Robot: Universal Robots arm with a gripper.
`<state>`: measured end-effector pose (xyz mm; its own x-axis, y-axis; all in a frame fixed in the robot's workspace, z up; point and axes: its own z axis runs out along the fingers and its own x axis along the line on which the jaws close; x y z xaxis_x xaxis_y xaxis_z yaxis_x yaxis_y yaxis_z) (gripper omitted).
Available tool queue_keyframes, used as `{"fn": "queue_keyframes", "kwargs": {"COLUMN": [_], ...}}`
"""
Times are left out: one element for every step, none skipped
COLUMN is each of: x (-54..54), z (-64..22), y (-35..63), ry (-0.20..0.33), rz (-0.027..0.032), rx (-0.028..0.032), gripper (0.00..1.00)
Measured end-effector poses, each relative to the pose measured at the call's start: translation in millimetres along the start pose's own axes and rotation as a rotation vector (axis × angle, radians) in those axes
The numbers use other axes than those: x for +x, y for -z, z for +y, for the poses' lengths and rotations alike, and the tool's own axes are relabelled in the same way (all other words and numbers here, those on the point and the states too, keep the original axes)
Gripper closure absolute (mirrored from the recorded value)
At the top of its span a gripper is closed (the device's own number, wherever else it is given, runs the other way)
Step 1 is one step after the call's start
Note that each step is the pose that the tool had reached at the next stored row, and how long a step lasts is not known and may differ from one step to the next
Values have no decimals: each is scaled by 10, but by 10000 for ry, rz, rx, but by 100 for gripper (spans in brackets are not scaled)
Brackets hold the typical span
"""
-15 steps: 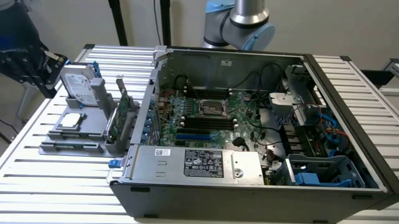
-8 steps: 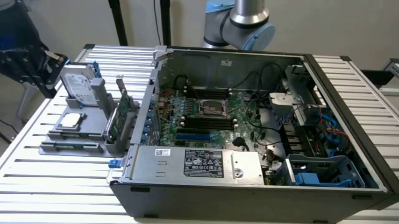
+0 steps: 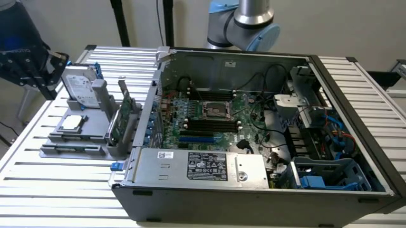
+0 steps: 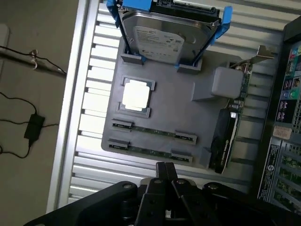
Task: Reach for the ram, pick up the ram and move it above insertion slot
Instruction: 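Pick up the ram and move it above insertion slot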
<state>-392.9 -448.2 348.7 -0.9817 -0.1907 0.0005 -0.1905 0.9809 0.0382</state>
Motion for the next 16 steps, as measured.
{"fn": "queue_keyframes", "kwargs": {"x": [0,0,0,0,0,0,0,0,0,0,0,0,0,0,0,0], "z": [0,0,0,0,0,0,0,0,0,0,0,0,0,0,0,0], "y": [0,0,0,0,0,0,0,0,0,0,0,0,0,0,0,0], "ry": [196,375,556,734,921,1099,1279,1460,1639,1824,2003,2184,2374,2553,2734,2913], "rz": [8,14,21,28,36,42,49,57,63,70,77,84,91,98,105,112], "rx": [0,0,0,0,0,0,1,1,1,1,1,1,1,1,1,1], "gripper": [89,89,89,89,89,89,89,89,89,89,89,89,89,89,89,89]}}
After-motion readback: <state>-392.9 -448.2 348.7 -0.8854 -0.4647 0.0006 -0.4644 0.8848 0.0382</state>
